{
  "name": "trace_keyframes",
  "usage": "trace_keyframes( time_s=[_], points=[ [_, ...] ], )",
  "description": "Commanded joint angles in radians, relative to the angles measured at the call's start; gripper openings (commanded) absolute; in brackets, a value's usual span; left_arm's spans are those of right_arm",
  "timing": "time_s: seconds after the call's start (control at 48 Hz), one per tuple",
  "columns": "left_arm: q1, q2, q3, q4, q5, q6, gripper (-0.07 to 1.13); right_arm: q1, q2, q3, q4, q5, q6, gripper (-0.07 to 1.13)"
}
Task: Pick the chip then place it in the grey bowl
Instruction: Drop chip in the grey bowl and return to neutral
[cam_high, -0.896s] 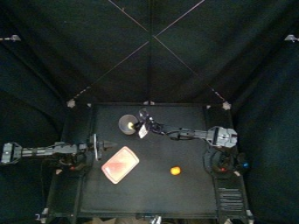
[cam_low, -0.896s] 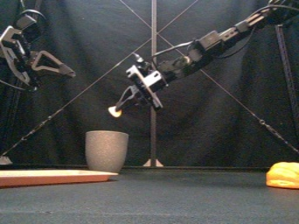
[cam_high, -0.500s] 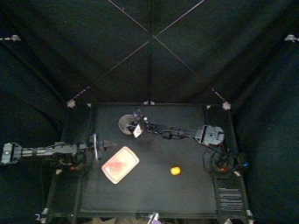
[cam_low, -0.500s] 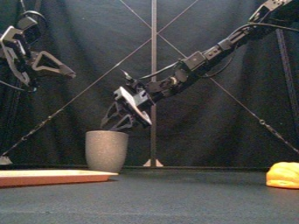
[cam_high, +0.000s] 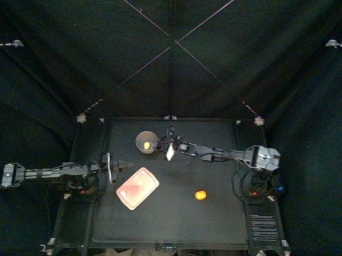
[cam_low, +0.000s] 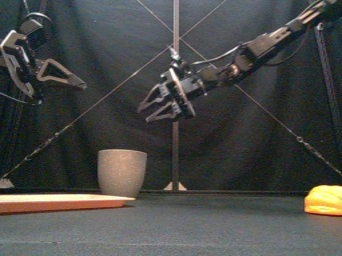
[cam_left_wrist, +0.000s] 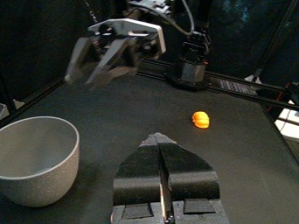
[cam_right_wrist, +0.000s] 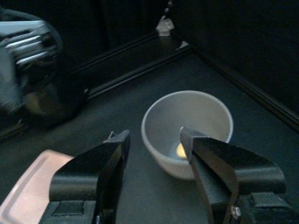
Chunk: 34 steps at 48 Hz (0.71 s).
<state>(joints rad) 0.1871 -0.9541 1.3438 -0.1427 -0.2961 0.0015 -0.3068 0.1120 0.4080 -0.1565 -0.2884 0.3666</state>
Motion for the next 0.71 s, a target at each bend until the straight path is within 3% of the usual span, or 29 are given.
trace_keyframes(
  time_s=[0.021, 0.167, 0.396, 0.708],
  points=[
    [0.003, 0.003, -0.018, 0.002, -0.005, 0.003, 0.04, 0.048, -0.163, 0.153, -0.008, -0.083, 0.009, 0.84],
    [0.003, 0.003, -0.018, 0.003, -0.005, 0.003, 0.04, 0.092, -0.321, 0.377, 0.026, -0.222, 0.006, 0.75],
    [0.003, 0.003, -0.026, 0.005, -0.005, 0.005, 0.04, 0.156, -0.506, 0.641, 0.051, -0.428, 0.003, 0.41],
    [0.005, 0.003, -0.069, 0.012, -0.014, 0.005, 0.04, 0.179, -0.548, 0.695, 0.044, -0.437, -0.002, 0.4]
  ],
)
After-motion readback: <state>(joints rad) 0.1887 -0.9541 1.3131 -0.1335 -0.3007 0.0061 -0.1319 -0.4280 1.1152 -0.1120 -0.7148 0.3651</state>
